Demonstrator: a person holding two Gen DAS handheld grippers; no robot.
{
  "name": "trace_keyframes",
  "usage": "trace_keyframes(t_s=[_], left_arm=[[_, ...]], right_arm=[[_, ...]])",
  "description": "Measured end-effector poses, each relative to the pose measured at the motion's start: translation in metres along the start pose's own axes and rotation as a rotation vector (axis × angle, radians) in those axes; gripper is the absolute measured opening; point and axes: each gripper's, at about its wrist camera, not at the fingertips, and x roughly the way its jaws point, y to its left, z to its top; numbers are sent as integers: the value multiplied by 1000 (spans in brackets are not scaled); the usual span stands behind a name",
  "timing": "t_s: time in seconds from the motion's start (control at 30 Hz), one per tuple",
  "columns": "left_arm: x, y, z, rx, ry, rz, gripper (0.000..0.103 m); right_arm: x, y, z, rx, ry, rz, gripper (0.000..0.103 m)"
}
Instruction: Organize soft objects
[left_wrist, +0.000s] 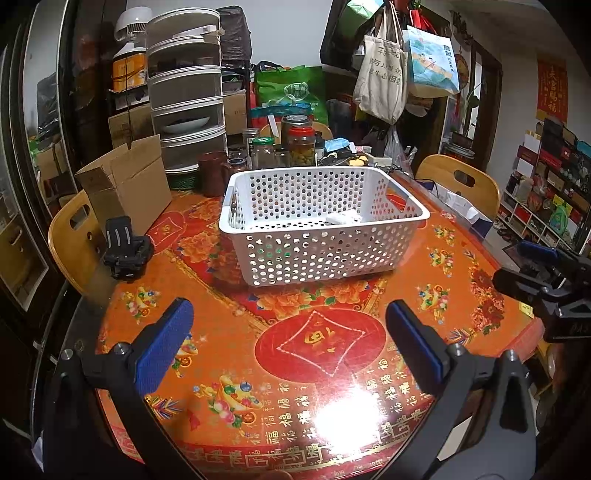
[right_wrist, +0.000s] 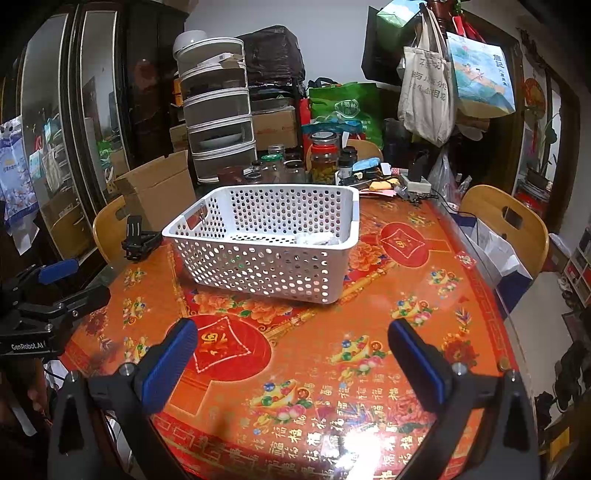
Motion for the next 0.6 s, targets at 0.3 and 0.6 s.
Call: trace_keyframes(t_s=[0.3,0.6], left_arm=[[2,-2,0,8,-9,-6,103],[1,-4,-1,18,-22,0,103]], right_arm=[[0,0,0,1,1,2,102],[2,0,0,0,3,3,102]])
